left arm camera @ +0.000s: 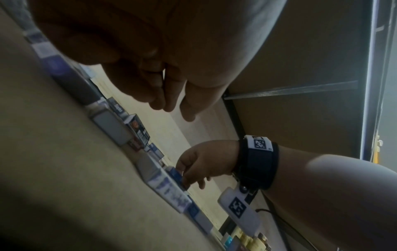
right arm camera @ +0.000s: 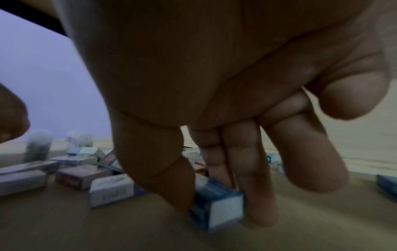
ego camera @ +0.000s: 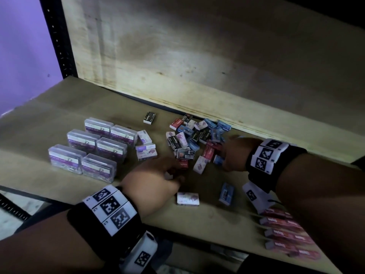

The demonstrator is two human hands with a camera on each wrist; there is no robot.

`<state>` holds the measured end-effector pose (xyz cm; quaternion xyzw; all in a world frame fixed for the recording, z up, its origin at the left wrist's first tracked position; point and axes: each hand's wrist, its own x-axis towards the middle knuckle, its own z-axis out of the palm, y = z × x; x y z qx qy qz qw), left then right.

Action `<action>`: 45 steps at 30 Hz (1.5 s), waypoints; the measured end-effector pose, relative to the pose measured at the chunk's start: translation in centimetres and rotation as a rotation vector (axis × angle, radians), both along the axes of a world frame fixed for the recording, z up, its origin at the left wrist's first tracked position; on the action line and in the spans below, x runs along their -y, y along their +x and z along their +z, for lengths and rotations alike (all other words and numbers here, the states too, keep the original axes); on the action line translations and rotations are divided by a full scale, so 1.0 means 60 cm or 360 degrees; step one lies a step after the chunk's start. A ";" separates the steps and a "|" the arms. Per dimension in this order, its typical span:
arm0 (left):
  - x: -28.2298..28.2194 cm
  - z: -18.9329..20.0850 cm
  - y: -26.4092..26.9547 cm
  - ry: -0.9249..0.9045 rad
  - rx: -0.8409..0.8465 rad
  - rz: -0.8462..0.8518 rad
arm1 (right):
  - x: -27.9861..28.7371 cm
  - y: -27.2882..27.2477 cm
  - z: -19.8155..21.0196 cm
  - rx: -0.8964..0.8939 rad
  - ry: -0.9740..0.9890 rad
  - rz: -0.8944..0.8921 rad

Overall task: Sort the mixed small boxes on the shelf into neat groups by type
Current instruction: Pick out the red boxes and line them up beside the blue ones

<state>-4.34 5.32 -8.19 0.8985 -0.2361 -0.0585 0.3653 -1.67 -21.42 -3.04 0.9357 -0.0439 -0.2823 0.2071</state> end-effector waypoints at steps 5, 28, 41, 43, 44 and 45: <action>0.002 0.001 0.001 0.0015 -0.0028 -0.0008 | 0.006 -0.017 -0.017 -0.0110 -0.0047 0.0016; -0.009 -0.024 0.008 -0.0003 -0.0010 0.0158 | -0.003 0.029 -0.029 0.0339 0.0305 0.0631; 0.005 0.006 0.026 0.0260 0.0033 -0.0041 | -0.013 -0.081 0.090 0.0736 0.0656 0.0192; 0.014 0.022 0.043 0.0292 0.0081 -0.0102 | -0.003 -0.120 0.101 0.0849 0.0824 0.0093; 0.019 0.028 0.051 0.0342 0.0121 -0.0110 | 0.001 -0.140 0.104 0.0919 0.0902 0.0050; 0.026 0.034 0.058 0.0427 0.0162 -0.0112 | 0.004 -0.163 0.107 0.0991 0.0986 0.0005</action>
